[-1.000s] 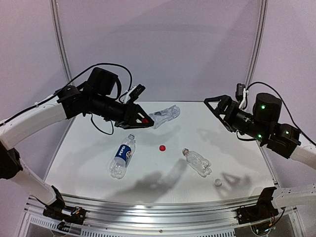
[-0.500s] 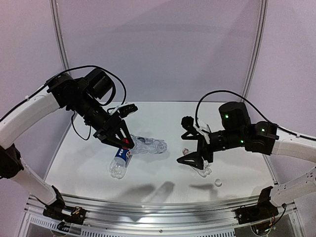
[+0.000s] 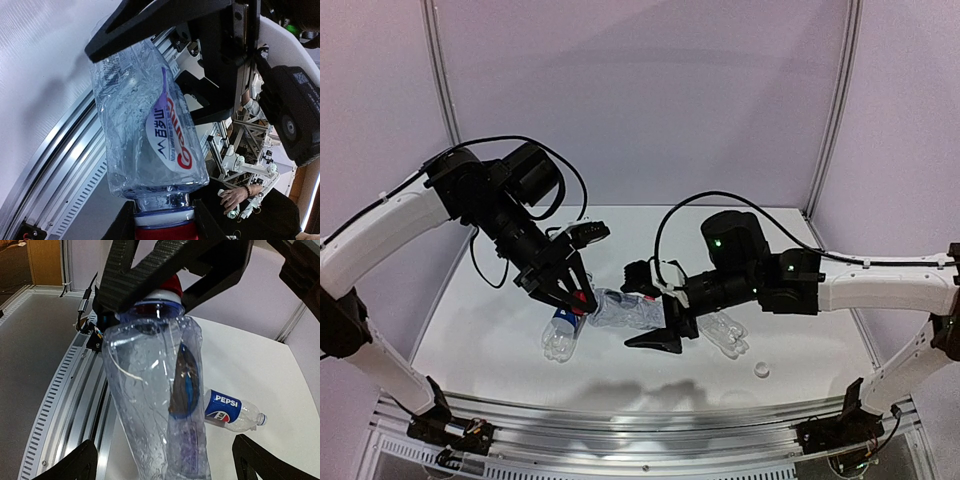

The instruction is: Unscrew the bottle caps

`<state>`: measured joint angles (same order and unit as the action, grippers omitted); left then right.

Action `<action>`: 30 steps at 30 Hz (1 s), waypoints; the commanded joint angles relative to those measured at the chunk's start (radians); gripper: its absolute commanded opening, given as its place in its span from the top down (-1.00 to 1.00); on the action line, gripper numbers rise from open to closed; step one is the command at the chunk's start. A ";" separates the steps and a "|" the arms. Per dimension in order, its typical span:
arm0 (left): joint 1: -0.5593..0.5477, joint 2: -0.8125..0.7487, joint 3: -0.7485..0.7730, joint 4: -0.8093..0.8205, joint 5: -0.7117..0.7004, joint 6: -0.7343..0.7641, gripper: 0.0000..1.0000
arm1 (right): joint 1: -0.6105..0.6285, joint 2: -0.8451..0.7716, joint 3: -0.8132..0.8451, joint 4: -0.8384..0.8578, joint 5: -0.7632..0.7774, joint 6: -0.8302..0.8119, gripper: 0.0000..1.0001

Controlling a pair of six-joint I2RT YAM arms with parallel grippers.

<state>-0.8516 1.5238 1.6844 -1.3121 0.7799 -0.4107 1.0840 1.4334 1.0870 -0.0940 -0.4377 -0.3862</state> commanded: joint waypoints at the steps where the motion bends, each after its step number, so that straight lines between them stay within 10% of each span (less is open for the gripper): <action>1: 0.006 0.000 0.011 -0.001 0.031 0.011 0.99 | 0.019 0.024 0.007 0.086 -0.015 0.007 -0.83; 11: 0.033 -0.064 -0.085 0.100 0.144 0.049 0.98 | 0.056 0.042 -0.059 0.249 -0.021 0.097 -0.28; 23: 0.052 -0.090 -0.076 0.033 0.204 0.140 1.00 | 0.060 0.029 -0.055 0.192 -0.031 0.079 -0.20; 30: 0.054 -0.099 -0.086 0.057 0.215 0.132 0.98 | 0.072 0.040 -0.041 0.179 -0.039 0.086 0.31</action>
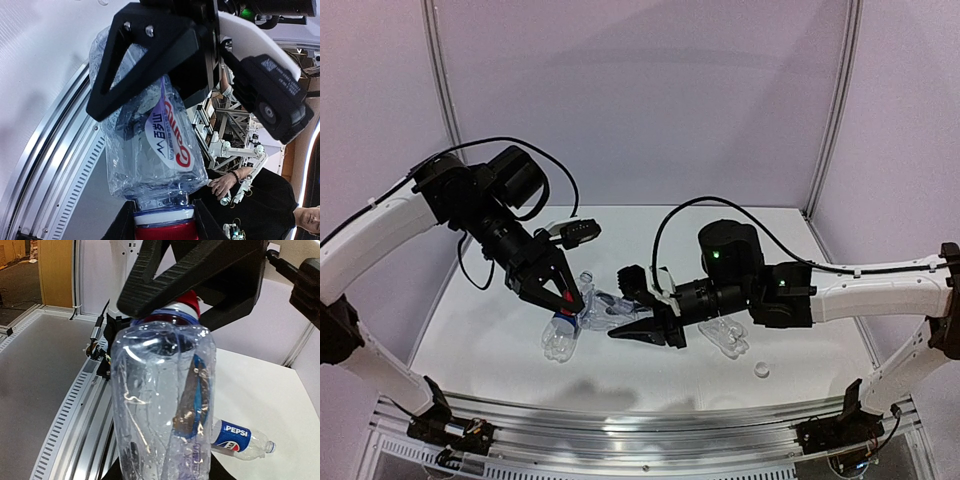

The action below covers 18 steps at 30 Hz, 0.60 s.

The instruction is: Unscrew the bottle caps

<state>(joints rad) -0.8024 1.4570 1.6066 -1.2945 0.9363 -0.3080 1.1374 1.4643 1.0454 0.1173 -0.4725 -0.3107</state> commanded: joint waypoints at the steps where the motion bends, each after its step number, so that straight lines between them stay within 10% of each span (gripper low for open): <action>1: 0.005 -0.035 -0.009 0.047 0.056 0.026 0.94 | 0.022 0.010 0.003 -0.029 -0.003 0.013 0.34; 8: 0.028 -0.080 -0.058 0.145 -0.030 -0.030 -0.42 | 0.035 -0.016 -0.017 0.011 0.036 0.085 0.51; 12: 0.078 -0.146 -0.111 0.235 -0.084 -0.080 -0.88 | 0.035 -0.070 -0.092 0.089 0.165 0.200 0.64; 18: 0.121 -0.241 -0.161 0.490 -0.190 -0.179 -0.97 | 0.035 -0.143 -0.160 0.124 0.354 0.441 0.72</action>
<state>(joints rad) -0.6941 1.2591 1.4612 -1.0164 0.8448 -0.4175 1.1648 1.3773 0.9051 0.2001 -0.2722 -0.0654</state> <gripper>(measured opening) 0.986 0.296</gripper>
